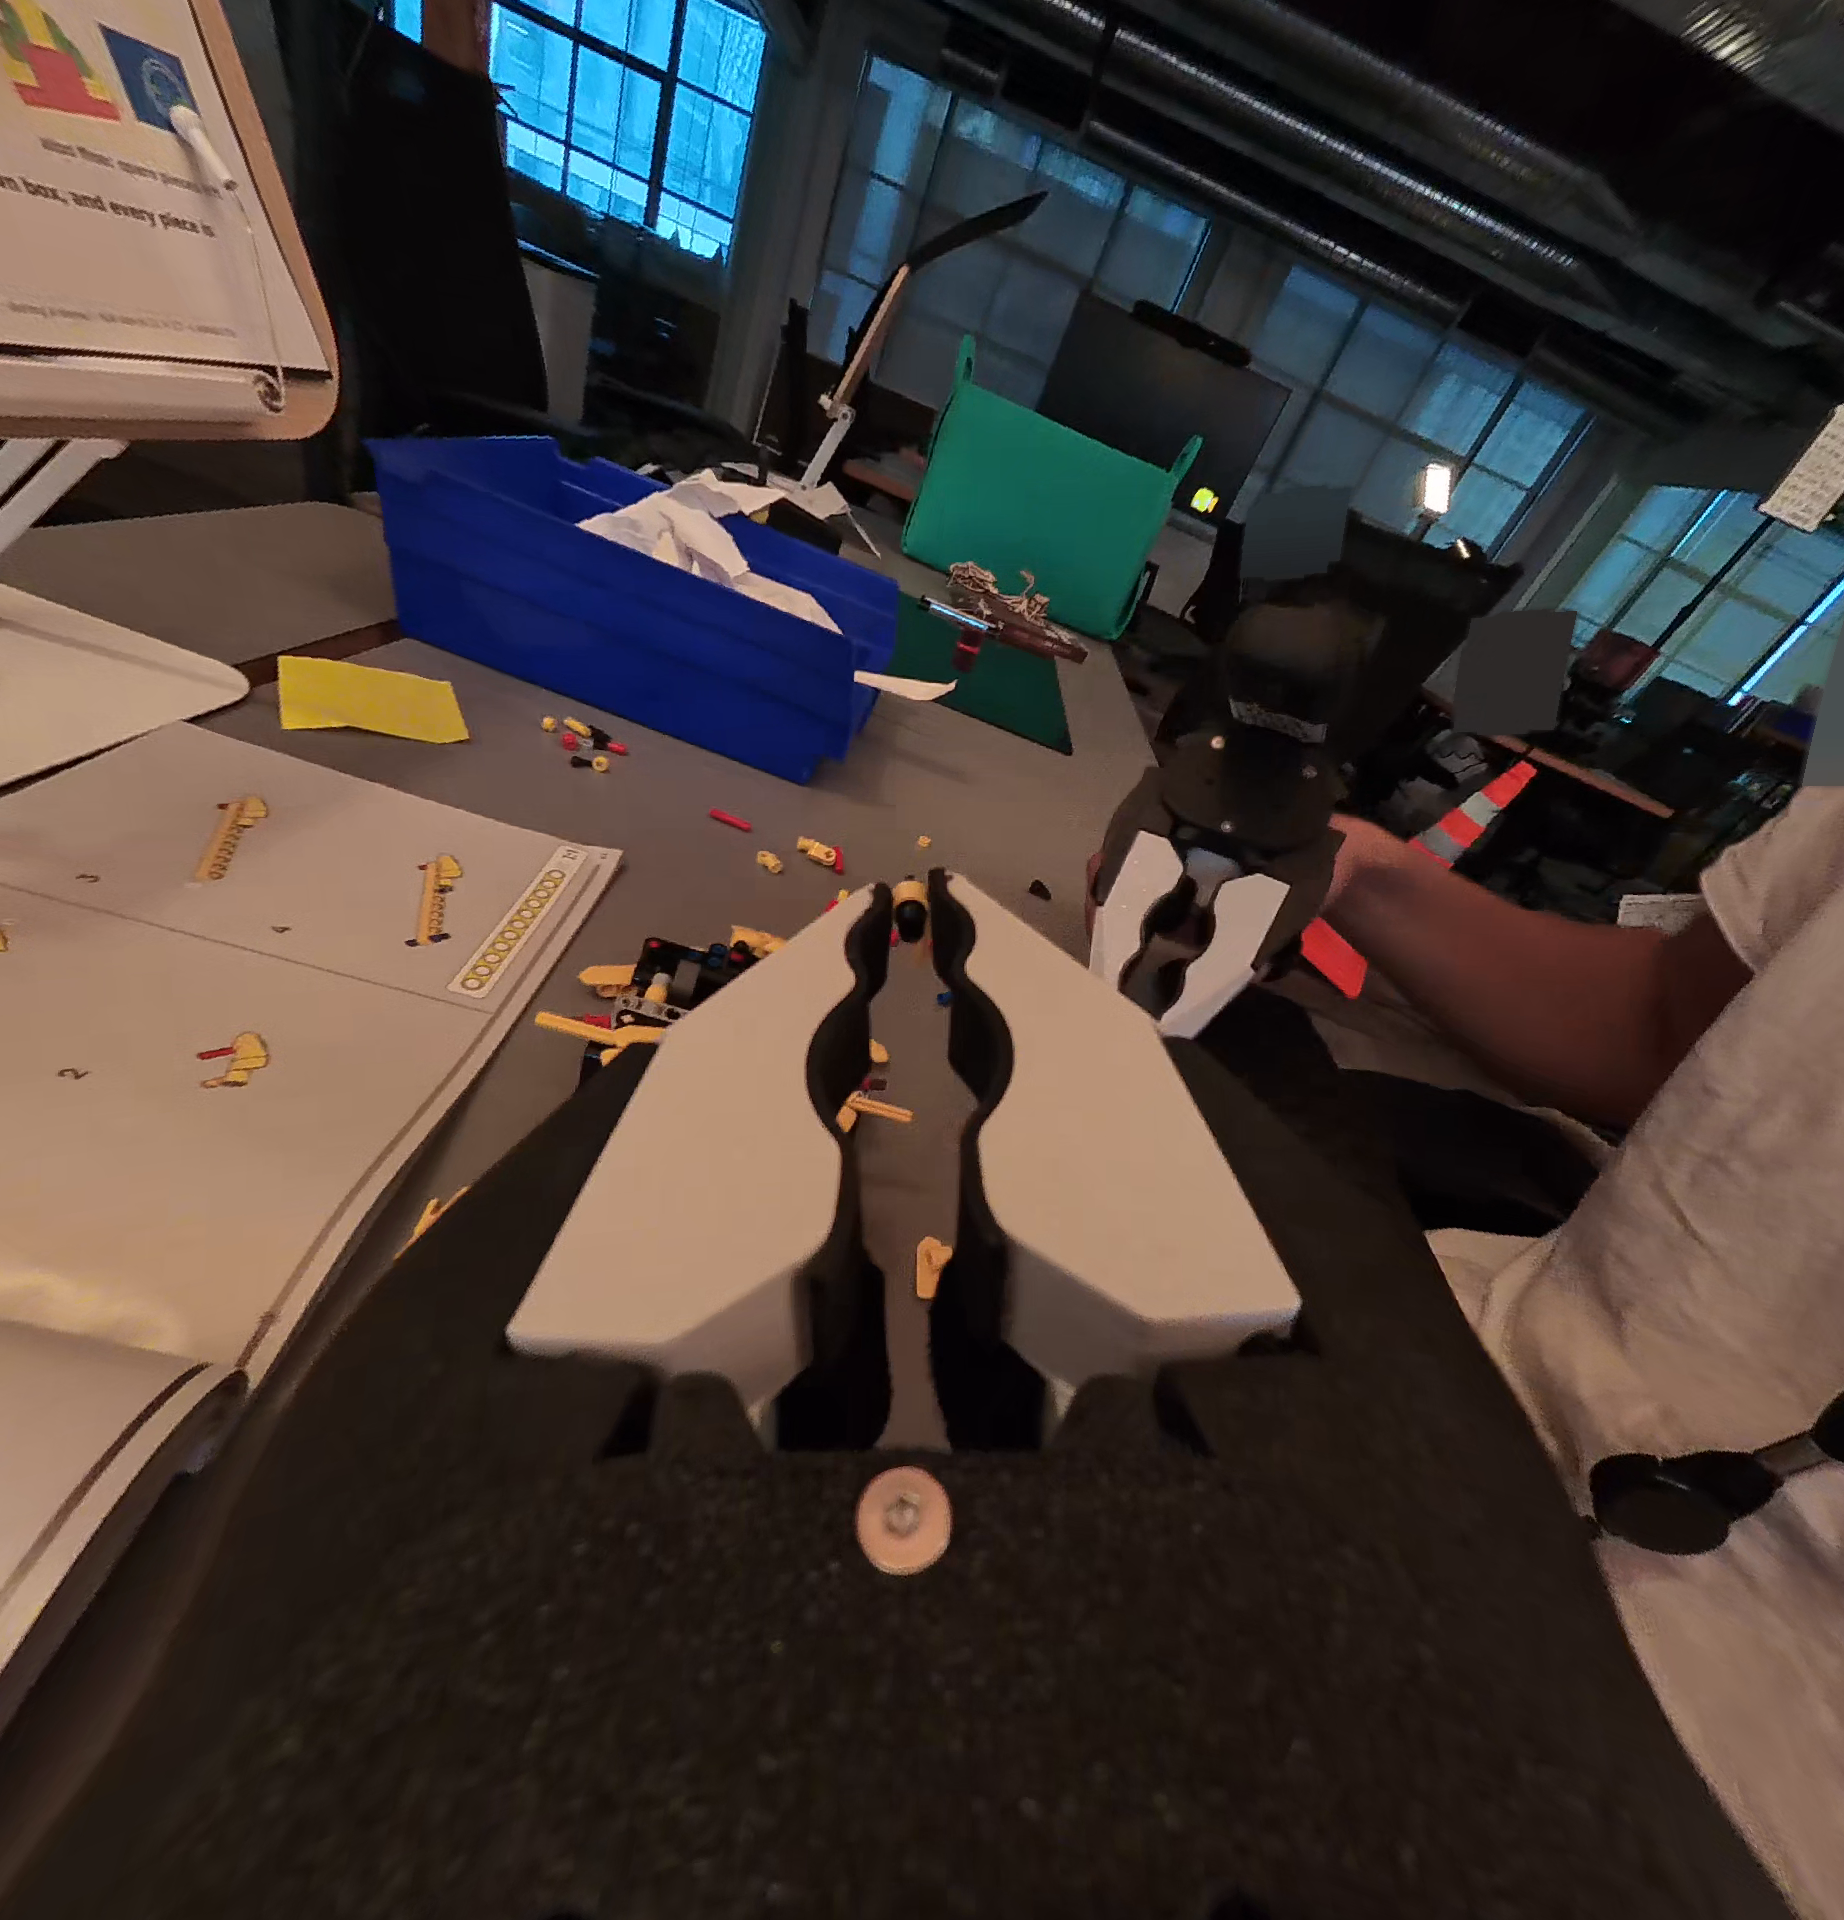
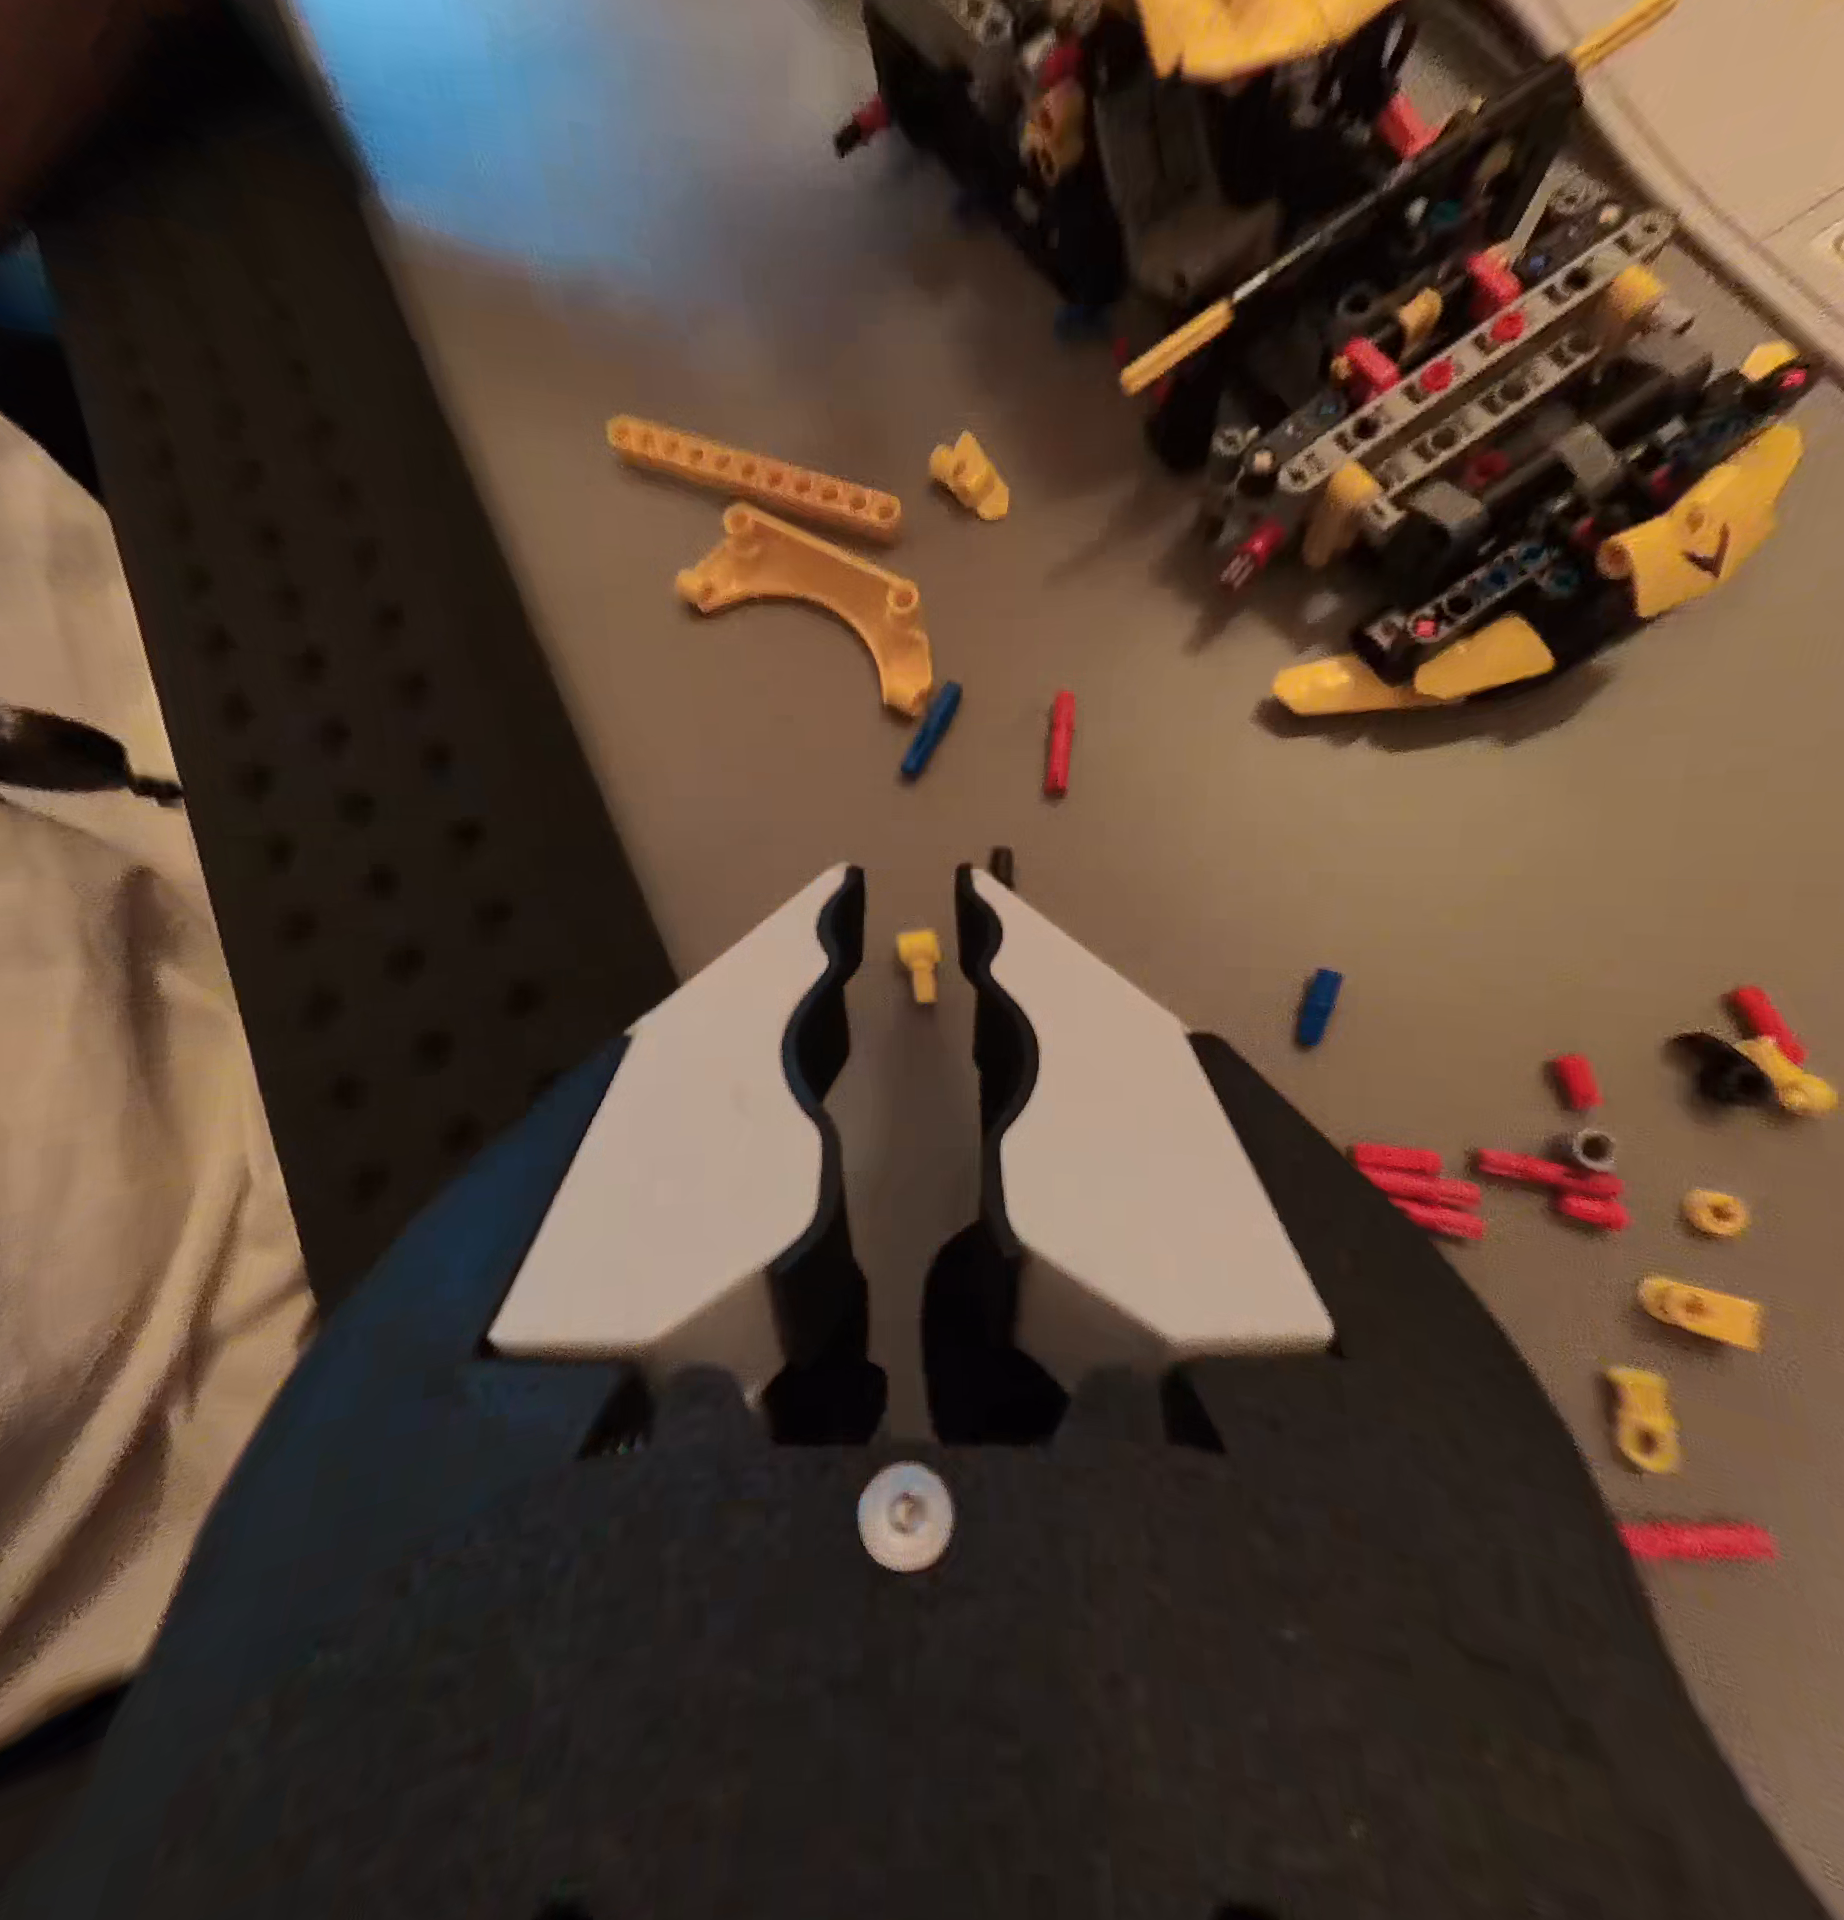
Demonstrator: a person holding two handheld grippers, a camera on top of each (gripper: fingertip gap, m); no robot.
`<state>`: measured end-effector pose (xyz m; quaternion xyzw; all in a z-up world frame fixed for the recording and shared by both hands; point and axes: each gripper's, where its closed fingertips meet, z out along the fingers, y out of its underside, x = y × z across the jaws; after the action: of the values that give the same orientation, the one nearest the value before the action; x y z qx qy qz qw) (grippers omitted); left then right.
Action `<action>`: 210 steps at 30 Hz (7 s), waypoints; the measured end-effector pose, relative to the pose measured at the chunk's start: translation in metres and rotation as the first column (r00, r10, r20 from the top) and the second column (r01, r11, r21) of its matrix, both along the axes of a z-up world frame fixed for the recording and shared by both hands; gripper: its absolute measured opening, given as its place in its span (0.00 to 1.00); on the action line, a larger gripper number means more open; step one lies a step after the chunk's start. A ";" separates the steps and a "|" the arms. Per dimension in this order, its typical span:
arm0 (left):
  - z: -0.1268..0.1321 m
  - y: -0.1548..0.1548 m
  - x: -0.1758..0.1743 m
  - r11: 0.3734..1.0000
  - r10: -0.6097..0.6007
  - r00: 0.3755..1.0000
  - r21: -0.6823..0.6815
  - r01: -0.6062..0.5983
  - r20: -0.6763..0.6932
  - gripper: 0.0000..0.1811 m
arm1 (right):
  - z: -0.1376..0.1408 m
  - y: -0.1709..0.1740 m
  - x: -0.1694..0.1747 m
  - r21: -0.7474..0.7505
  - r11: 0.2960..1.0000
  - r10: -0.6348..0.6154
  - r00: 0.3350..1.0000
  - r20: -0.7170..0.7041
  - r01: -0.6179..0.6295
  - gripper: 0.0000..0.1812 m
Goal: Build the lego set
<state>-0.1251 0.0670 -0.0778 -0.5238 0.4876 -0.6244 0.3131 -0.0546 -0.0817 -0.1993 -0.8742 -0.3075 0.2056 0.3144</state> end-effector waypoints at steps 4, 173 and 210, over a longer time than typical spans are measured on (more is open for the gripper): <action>0.002 0.000 -0.001 1.000 0.006 1.000 0.001 -0.006 0.009 0.04 | 0.012 0.038 -0.026 0.130 0.985 -0.101 0.991 -0.092 0.112 0.10; -0.004 -0.032 0.036 0.958 0.004 1.000 -0.287 -0.005 -0.004 0.04 | -0.018 -0.037 -0.005 -0.209 0.937 0.310 0.943 0.124 -0.280 0.15; -0.058 -0.042 -0.132 0.891 0.405 0.885 -0.119 -0.439 -0.230 0.15 | -0.015 0.058 -0.166 0.034 0.896 0.435 0.891 0.127 -0.442 0.02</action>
<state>-0.2567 0.0250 -0.1362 -0.7018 0.3361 -0.5240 0.3463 -0.2208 -0.0233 -0.2142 -0.7825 -0.5208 0.2107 0.2685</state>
